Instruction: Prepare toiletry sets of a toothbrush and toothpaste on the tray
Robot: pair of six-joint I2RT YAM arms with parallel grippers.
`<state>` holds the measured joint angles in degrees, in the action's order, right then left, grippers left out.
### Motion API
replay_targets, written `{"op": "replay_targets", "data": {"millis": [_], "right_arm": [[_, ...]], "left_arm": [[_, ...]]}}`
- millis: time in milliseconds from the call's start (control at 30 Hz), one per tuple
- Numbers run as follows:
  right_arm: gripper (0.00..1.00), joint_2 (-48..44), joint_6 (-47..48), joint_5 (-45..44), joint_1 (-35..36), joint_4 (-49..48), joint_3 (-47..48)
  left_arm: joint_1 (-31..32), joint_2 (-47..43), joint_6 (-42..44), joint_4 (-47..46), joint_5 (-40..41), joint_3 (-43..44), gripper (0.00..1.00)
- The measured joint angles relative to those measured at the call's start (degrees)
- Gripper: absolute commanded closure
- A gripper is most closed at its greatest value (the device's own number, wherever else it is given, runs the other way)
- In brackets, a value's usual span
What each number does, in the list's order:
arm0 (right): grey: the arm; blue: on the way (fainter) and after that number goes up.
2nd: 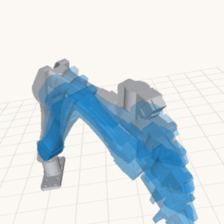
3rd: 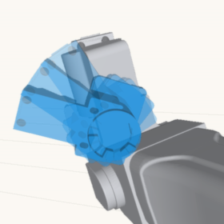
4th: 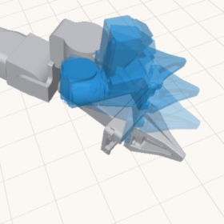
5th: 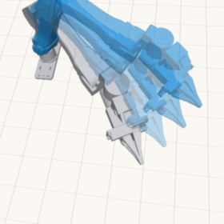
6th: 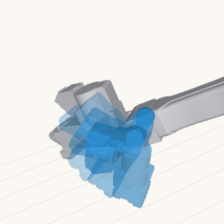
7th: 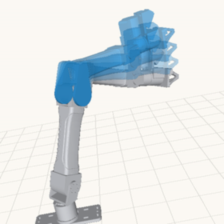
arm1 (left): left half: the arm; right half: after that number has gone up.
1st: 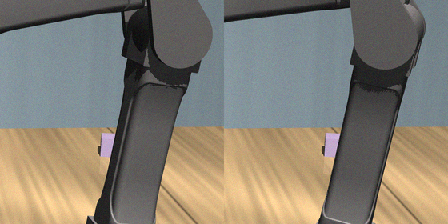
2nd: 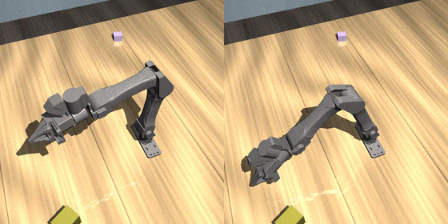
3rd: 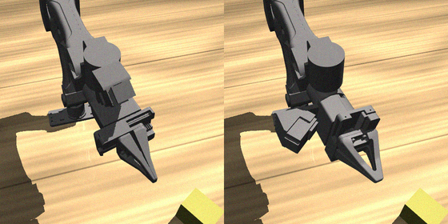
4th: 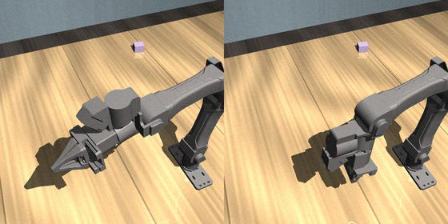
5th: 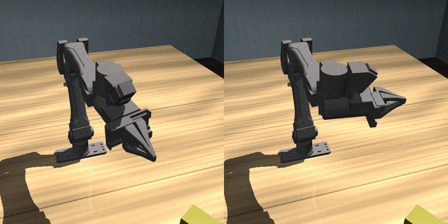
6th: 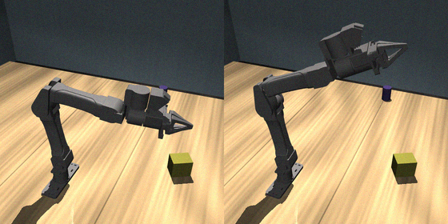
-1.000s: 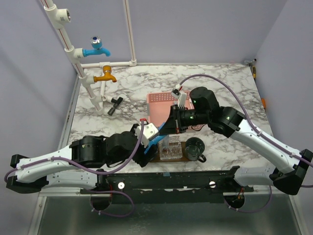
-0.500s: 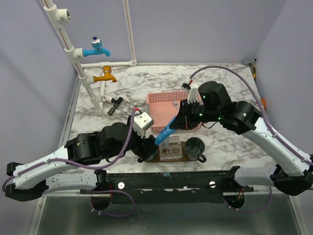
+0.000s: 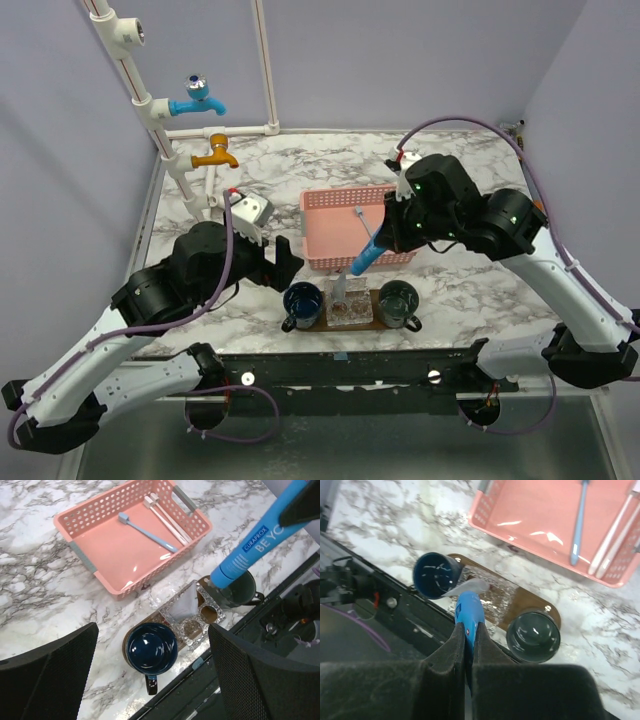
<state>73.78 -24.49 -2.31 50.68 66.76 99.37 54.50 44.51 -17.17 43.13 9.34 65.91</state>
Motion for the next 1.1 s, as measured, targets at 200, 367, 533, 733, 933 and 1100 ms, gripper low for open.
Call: {"op": "replay_targets", "data": {"millis": [200, 367, 533, 733, 933, 1100], "right_arm": [[1.00, 2.2, 0.5, -4.6, 0.5, 3.5, -0.2], [1.00, 2.7, -0.5, -8.3, 4.1, 3.7, -1.4], [1.00, 4.0, -2.5, -12.0, 8.0, 3.7, -3.0], [1.00, 5.1, -4.9, -15.8, 10.4, 3.2, -6.2], [1.00, 5.1, -7.2, -17.8, 11.5, 0.8, -11.2], [1.00, 5.2, -8.3, -18.0, 11.6, -1.4, -12.0]], "left_arm": [[-8.4, -0.5, -1.6, -0.1, -1.5, 0.0, 0.09], [-14.6, -1.1, -3.2, -1.0, -3.6, -1.2, 0.09], [-19.5, -2.0, -4.3, -2.2, -5.7, -5.8, 0.09], [-23.9, -2.5, -5.7, -4.0, -6.8, -10.4, 0.09], [-25.2, -3.9, -6.1, -7.0, -7.0, -15.8, 0.09], [-25.3, -4.6, -6.0, -8.8, -6.9, -19.1, 0.09]]}}
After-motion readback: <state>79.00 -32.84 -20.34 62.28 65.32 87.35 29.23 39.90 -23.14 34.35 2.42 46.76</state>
